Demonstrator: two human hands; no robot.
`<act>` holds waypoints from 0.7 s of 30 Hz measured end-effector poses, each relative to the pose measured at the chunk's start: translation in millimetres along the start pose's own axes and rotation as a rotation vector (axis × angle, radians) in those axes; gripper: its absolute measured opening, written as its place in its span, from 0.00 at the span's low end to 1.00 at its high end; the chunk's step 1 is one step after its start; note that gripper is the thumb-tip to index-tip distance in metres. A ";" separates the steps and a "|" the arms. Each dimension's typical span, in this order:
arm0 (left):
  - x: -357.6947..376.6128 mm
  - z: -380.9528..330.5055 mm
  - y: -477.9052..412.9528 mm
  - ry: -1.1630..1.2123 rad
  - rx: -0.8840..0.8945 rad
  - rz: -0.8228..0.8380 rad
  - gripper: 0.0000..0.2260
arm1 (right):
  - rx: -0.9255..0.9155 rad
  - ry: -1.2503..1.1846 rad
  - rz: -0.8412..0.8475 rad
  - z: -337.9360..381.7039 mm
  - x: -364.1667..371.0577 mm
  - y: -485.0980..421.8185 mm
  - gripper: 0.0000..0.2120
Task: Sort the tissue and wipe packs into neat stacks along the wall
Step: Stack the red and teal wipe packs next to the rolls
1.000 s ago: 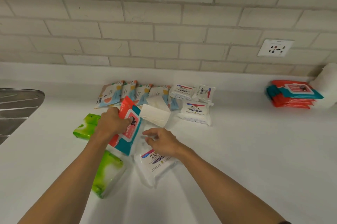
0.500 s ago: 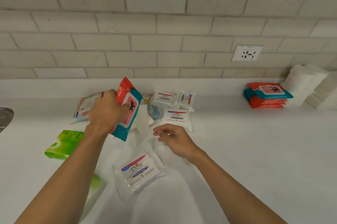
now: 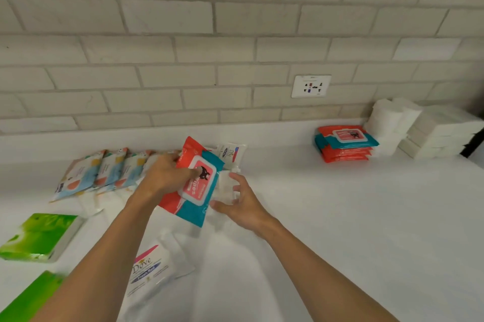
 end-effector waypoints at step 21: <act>24.8 37.5 -4.6 -0.008 -0.149 0.073 0.33 | 0.033 0.252 -0.200 -35.3 -25.1 -0.7 0.28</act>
Point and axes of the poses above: each hand's wrist, its own y-axis away from the middle knuckle, its own x-axis out of the palm, z = x × y, the point moved 9 cm from there along -y, towards the middle knuckle, and after that the axes turned 5 degrees about z, right-handed, at the moved point
